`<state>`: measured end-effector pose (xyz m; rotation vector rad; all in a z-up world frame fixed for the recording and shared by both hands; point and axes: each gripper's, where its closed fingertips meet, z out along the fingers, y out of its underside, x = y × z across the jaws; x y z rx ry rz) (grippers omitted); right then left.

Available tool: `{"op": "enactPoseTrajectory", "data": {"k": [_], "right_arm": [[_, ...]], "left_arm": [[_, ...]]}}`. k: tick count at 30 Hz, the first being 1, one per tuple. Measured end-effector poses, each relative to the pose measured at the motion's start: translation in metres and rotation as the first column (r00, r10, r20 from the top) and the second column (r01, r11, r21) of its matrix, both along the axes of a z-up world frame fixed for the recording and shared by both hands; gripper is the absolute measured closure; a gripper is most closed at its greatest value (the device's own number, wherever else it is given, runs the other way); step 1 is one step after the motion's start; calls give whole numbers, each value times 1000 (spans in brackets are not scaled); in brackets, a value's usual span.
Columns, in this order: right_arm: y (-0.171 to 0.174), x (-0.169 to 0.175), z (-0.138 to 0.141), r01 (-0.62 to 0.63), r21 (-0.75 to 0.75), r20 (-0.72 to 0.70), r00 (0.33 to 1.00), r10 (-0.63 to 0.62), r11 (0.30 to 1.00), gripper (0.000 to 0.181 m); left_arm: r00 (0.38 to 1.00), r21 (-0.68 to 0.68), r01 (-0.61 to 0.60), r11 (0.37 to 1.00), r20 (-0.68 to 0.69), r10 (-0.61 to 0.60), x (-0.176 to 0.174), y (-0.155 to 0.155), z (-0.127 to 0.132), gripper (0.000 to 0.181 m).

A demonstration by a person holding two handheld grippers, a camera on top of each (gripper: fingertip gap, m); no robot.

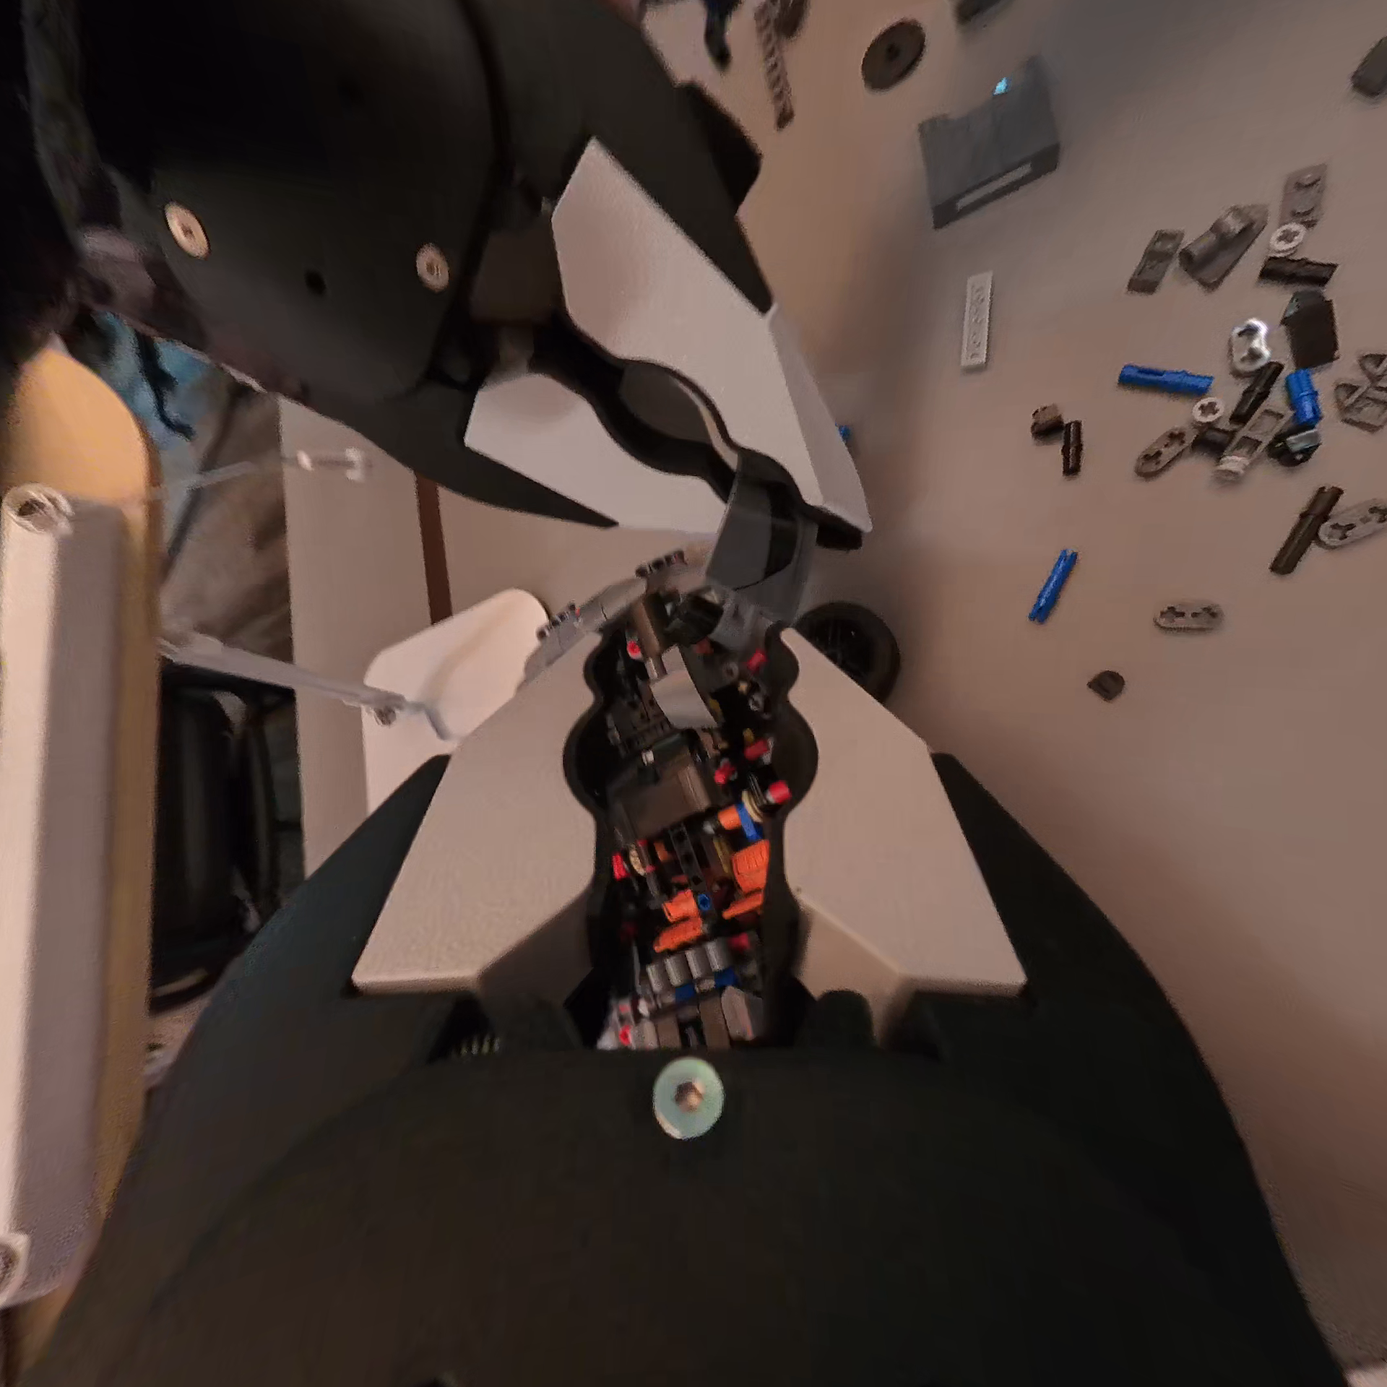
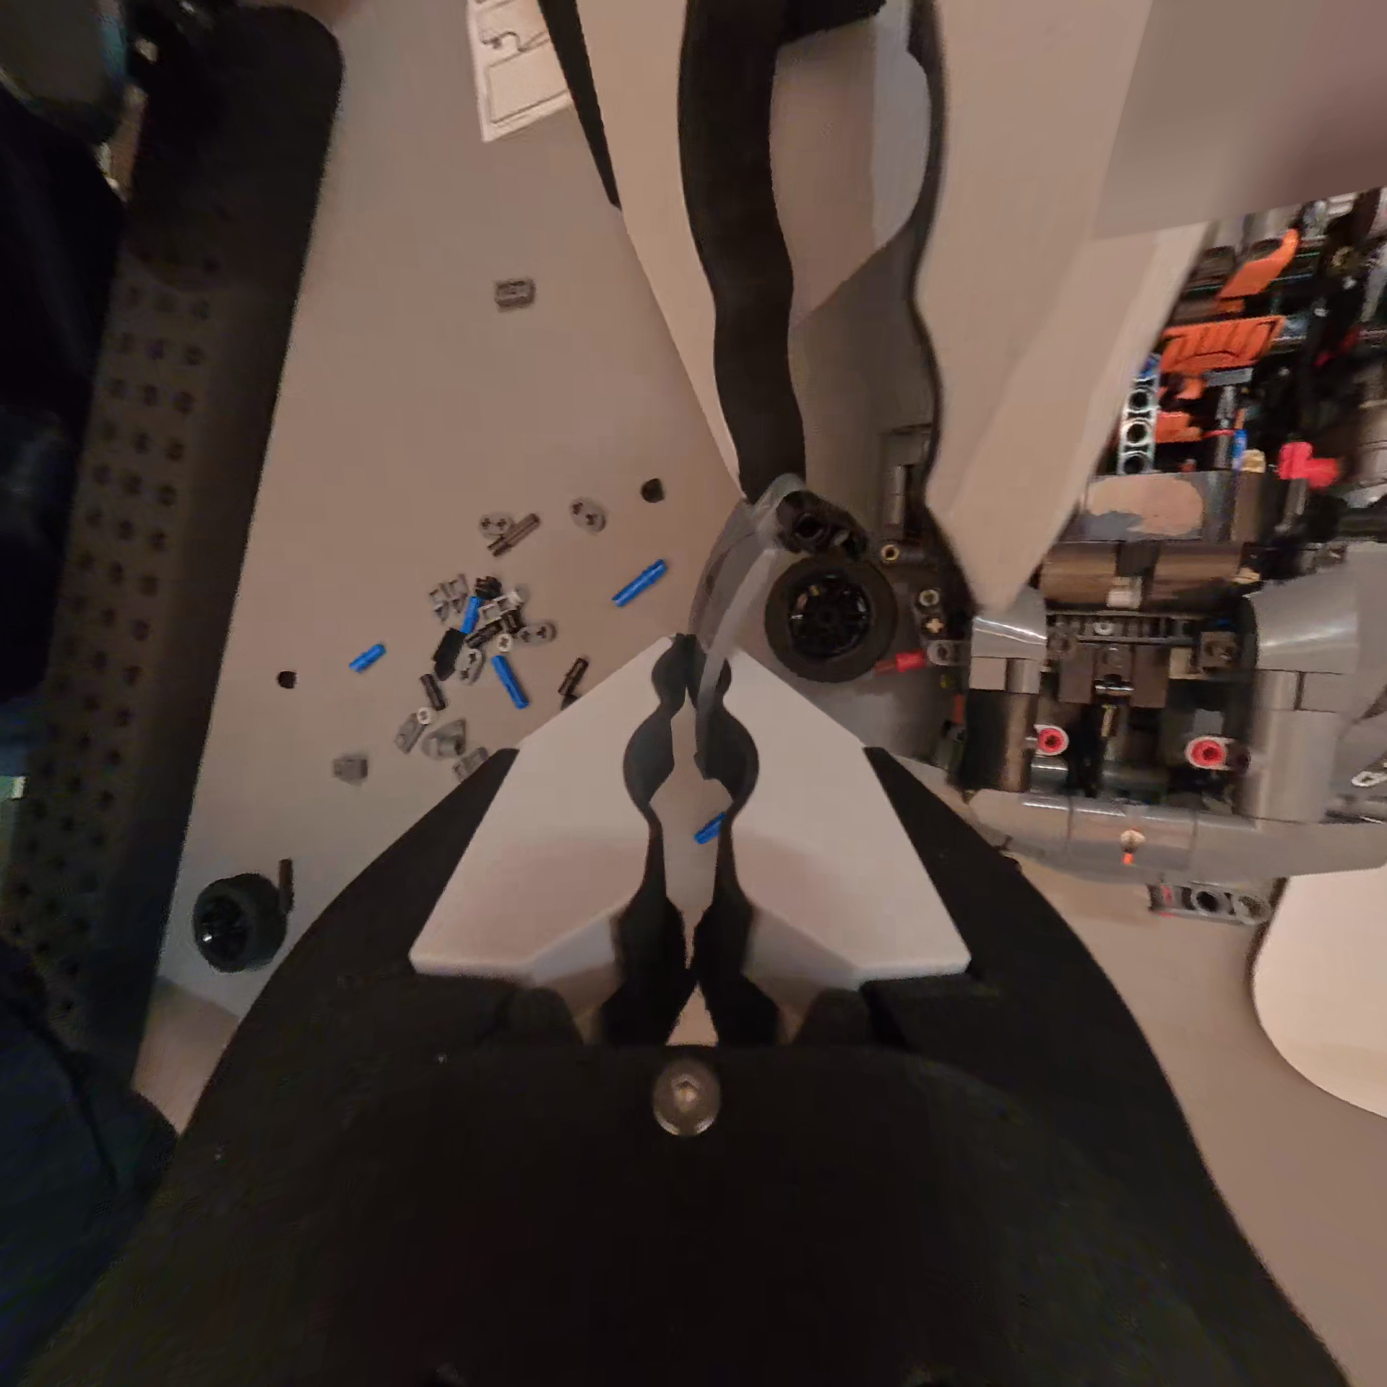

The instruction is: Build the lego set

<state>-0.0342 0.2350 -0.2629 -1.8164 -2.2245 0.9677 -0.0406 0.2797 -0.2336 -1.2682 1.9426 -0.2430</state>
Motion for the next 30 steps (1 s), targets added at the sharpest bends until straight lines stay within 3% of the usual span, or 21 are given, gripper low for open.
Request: {"op": "enactPoseTrajectory", "data": {"k": [4,13,18,20,21,22,25,30], "right_arm": [[-14,3,6,-47,-89,1,999,47,995,181],[-28,4,11,-73,-193,-20,997,71,978,180],[-15,-1,15,8,-129,-67,998,-17,992,178],[-3,-3,17,77,-64,-101,991,-83,995,166],[3,-5,20,113,-30,-133,984,-116,993,166],[7,-6,23,142,1,-160,977,-140,990,178],[7,-4,19,172,77,-186,970,-156,982,181],[-4,-3,14,165,29,-187,970,-157,986,181]], "left_arm": [[996,66,70,995,41,-73,8,-12,8,164],[989,46,126,991,70,-129,10,-26,14,168],[991,-4,104,995,85,-103,8,-22,16,171],[992,-27,85,996,97,-82,6,-17,17,181],[991,-52,85,995,111,-79,6,-17,19,181],[991,-75,82,994,116,-73,5,-17,18,181],[995,-71,62,996,76,-57,5,-13,8,181],[996,-116,87,989,29,-84,6,-21,-6,181]]}}
